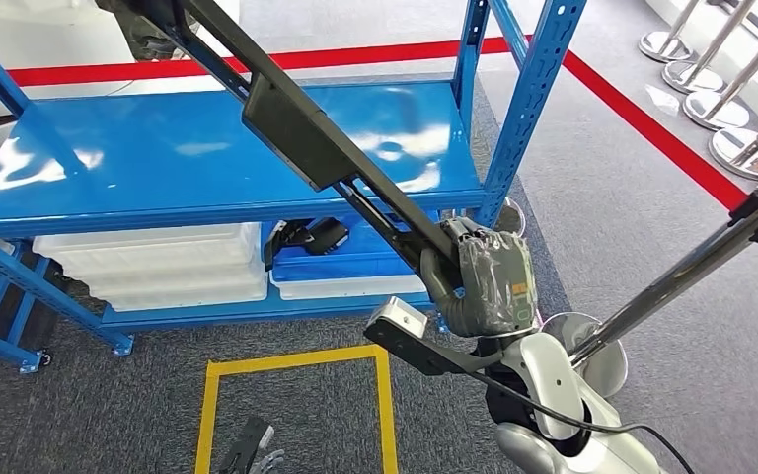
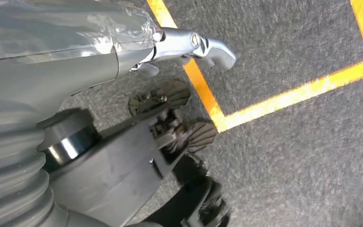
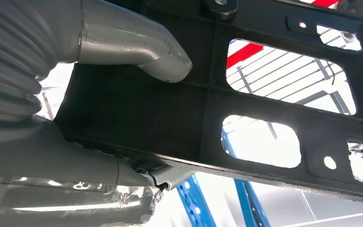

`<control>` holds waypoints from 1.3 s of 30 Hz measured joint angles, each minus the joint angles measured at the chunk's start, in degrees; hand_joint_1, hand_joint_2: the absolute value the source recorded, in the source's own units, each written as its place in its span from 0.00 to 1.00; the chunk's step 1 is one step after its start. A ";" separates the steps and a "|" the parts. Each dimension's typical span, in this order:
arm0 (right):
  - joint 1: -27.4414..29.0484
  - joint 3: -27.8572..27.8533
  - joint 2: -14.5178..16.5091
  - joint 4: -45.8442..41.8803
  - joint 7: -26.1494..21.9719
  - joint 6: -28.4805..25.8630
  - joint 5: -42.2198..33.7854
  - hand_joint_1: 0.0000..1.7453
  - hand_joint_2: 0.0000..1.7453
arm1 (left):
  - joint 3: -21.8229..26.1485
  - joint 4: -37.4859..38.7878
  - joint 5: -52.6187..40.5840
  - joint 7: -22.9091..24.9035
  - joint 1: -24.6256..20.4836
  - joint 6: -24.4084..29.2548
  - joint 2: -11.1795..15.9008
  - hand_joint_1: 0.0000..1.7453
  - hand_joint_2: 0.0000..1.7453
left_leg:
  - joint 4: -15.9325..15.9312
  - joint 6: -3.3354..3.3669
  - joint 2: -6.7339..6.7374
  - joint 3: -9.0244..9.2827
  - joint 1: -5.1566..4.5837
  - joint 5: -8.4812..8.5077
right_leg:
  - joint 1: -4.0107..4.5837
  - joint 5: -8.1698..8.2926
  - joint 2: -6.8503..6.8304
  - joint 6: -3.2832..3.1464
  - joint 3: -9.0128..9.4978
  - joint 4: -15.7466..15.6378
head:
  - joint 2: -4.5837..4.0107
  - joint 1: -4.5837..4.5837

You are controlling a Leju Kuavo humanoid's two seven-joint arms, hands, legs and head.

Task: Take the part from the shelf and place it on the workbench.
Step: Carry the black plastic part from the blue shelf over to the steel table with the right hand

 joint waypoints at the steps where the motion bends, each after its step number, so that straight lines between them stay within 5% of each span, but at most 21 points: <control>1: -0.06 0.00 -0.01 0.00 0.00 -0.13 -0.06 0.94 1.00 | 0.01 -0.01 -0.01 0.00 -0.10 0.02 0.00 0.00 1.00 | -0.27 0.36 0.48 -0.02 0.12 0.22 | 0.02 -1.29 -0.84 0.27 -0.83 1.86 | 0.00 0.34; 4: -0.13 0.02 -0.01 0.01 -0.04 -0.57 -0.12 0.94 1.00 | 0.01 -0.01 -0.04 0.00 -0.04 0.00 0.00 0.00 1.00 | -0.43 0.71 1.91 -0.28 0.10 0.41 | -0.04 -6.49 -2.56 0.85 -5.35 12.14 | 0.00 1.59; 6: 0.01 0.04 -0.02 0.07 -0.07 -0.73 -0.12 0.94 1.00 | 0.01 0.00 -0.08 0.01 0.07 -0.02 0.01 0.00 1.00 | -0.38 0.71 2.86 -0.35 0.04 0.41 | -0.06 -6.39 -2.74 0.85 -5.90 14.22 | 0.00 2.01; 9: 0.08 -0.02 -0.05 0.13 0.00 -0.81 -0.09 0.94 1.00 | 0.00 -0.01 -0.19 0.04 -0.05 -0.08 0.00 0.00 1.00 | -0.34 0.59 3.97 -0.26 -0.15 0.38 | 0.31 -1.37 -4.32 0.04 -0.14 3.67 | 0.00 2.80; 11: 0.06 -0.06 -0.04 0.13 0.02 -0.90 -0.04 0.94 1.00 | 0.01 -0.01 -0.24 0.09 -0.14 -0.12 0.00 0.00 1.00 | -0.30 0.21 4.55 -0.31 -0.33 0.40 | 0.85 0.00 -5.43 -0.54 2.10 -1.31 | 0.00 3.06; 14: 0.10 -0.07 -0.09 0.13 0.02 -0.97 0.00 0.94 1.00 | -0.02 -0.02 -0.26 0.11 -0.20 -0.21 -0.04 0.00 1.00 | -0.29 -0.74 5.07 -0.23 -0.30 0.32 | 0.95 0.35 -4.71 -1.11 2.05 -2.20 | 0.00 3.00; 16: 0.07 -0.07 -0.14 0.13 0.01 -0.98 0.03 0.94 1.00 | -0.04 -0.02 -0.26 0.13 -0.27 -0.23 -0.05 0.00 1.00 | 1.98 -1.36 3.83 -0.99 -0.19 -1.49 | 0.60 0.84 -4.13 -1.67 2.13 -2.72 | 0.00 2.71; 19: 0.07 -0.05 -0.12 0.14 0.01 -1.00 0.06 0.94 1.00 | -0.04 -0.02 -0.24 0.14 -0.12 -0.23 -0.04 0.00 1.00 | 12.48 -1.78 2.11 -5.47 -0.03 -6.85 | 0.51 1.04 -3.15 -2.05 1.97 -2.64 | 0.00 1.57; 21: 0.13 -0.04 -0.12 0.15 0.02 -1.00 0.05 0.94 1.00 | -0.04 -0.02 -0.24 0.16 0.04 -0.23 -0.03 0.00 1.00 | 16.58 -1.90 1.99 -7.36 0.02 -7.77 | 0.52 1.01 -2.38 -2.06 1.78 -2.33 | 0.00 1.16; 23: 0.15 -0.04 -0.12 0.15 0.01 -0.99 0.05 0.94 1.00 | -0.04 -0.02 -0.25 0.17 0.07 -0.23 -0.03 0.00 1.00 | 13.95 -1.86 1.92 -6.13 0.15 -5.49 | 0.48 0.92 -1.59 -2.00 1.66 -2.00 | 0.00 0.80; 25: 0.14 -0.04 -0.12 0.15 -0.01 -0.98 0.06 0.94 1.00 | -0.04 -0.02 -0.30 0.17 0.03 -0.23 -0.02 0.00 1.00 | 6.73 -1.74 0.83 -2.73 0.45 -2.01 | 0.48 0.69 -0.67 -1.69 1.51 -1.50 | 0.00 0.35; 27: 0.11 -0.04 -0.12 0.15 -0.02 -0.98 0.06 0.94 1.00 | -0.04 -0.02 -0.36 0.18 0.01 -0.23 -0.02 0.00 1.00 | 1.65 -1.54 -0.41 -0.67 0.60 -0.39 | 0.56 0.54 0.21 -1.19 1.05 -0.89 | 0.00 0.16; 30: 0.15 -0.05 -0.18 0.15 -0.03 -0.98 0.06 0.94 1.00 | -0.03 -0.03 -0.42 0.20 -0.04 -0.23 -0.04 0.00 1.00 | 0.86 -0.73 0.03 -0.67 0.40 -0.19 | 0.39 0.66 0.92 -0.36 0.56 -0.78 | 0.00 0.28; 32: 0.12 -0.08 -0.25 0.15 -0.05 -0.98 0.06 0.94 1.00 | -0.02 -0.04 -0.43 0.20 -0.27 -0.23 -0.06 0.00 1.00 | 0.51 0.00 0.78 -0.63 0.53 0.14 | 0.34 -0.65 -0.35 0.26 -0.15 0.93 | 0.00 0.67; 36: 0.11 -0.07 -0.26 0.15 -0.13 -0.92 0.06 0.94 1.00 | -0.04 -0.04 -0.43 0.28 -0.21 -0.23 -0.05 0.00 1.00 | 0.37 0.47 2.54 -0.71 0.57 0.23 | 0.08 -6.89 -2.61 1.20 -5.95 13.97 | 0.00 2.20; 38: 0.17 -0.07 -0.27 0.15 -0.12 -0.88 0.06 0.94 1.00 | -0.04 -0.04 -0.43 0.34 -0.19 -0.23 -0.05 0.00 1.00 | 0.39 0.45 3.37 -0.68 0.57 0.20 | -0.07 -5.74 -2.83 1.26 -5.92 14.19 | 0.00 2.70; 39: 0.17 -0.08 -0.27 0.15 -0.10 -0.87 0.06 0.94 1.00 | -0.04 -0.04 -0.44 0.34 -0.21 -0.23 -0.05 0.00 1.00 | 0.39 0.38 3.73 -0.61 0.59 0.15 | -0.09 -3.77 -3.21 1.18 -4.22 10.85 | 0.00 3.02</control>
